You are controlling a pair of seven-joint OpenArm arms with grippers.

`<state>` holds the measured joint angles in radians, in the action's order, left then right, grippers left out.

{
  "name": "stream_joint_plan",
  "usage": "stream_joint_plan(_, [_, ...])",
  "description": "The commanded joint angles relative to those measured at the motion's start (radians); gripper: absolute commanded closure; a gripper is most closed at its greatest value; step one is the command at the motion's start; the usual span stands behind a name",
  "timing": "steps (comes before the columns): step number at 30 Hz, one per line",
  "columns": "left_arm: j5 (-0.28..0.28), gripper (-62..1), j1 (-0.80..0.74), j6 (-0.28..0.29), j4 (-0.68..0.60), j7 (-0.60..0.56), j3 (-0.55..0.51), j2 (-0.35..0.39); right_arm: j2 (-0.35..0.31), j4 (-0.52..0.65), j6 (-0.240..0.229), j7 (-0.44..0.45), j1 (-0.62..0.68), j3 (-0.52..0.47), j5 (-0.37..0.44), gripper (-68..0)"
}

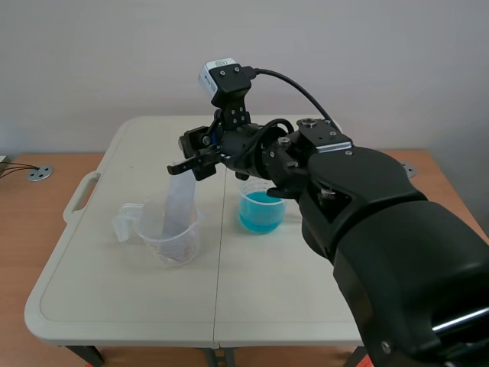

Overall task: Hold the metal plate by the orange handle, dip it into the blue solution, take it out and point at it, then put the plate back in the beaker on the left.
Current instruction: 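Lift the metal plate out of the left beaker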

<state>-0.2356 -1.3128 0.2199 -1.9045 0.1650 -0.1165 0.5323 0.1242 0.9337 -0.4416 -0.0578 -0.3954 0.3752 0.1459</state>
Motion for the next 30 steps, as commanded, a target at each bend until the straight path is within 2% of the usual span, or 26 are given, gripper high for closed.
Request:
stream_joint_plan(1, [-0.006, -1.5, -0.004, 0.003, -0.006, -0.008, -0.003, 0.000, 0.026, 0.011, -0.001, 0.014, -0.023, 0.000, 0.010, -19.6])
stream_joint_plan(10, [-0.006, -1.5, -0.004, 0.003, -0.006, -0.008, -0.003, 0.000, 0.031, 0.011, -0.001, 0.011, -0.023, 0.000, 0.010, -1.1])
stream_joint_plan(13, [-0.006, -1.5, -0.004, 0.003, -0.006, -0.008, -0.003, 0.000, 0.031, 0.011, -0.006, 0.013, -0.023, 0.000, 0.010, -1.3])
stream_joint_plan(15, [-0.006, -1.5, -0.004, 0.003, -0.006, -0.010, -0.003, 0.000, 0.031, 0.011, -0.034, 0.020, -0.023, 0.000, 0.010, -1.3])
stream_joint_plan(20, [-0.006, -1.5, -0.004, 0.003, -0.006, -0.011, -0.003, 0.000, 0.031, 0.011, -0.160, 0.050, -0.023, 0.000, 0.010, -1.3])
stream_joint_plan(28, [-0.006, -1.5, -0.004, 0.004, -0.006, -0.011, -0.003, 0.000, 0.031, 0.011, -0.300, 0.069, -0.022, 0.000, 0.011, -1.3])
stream_joint_plan(30, [-0.006, -1.5, -0.004, 0.004, -0.006, -0.011, -0.003, 0.000, 0.031, 0.012, -0.304, 0.076, -0.019, 0.000, 0.011, -1.3])
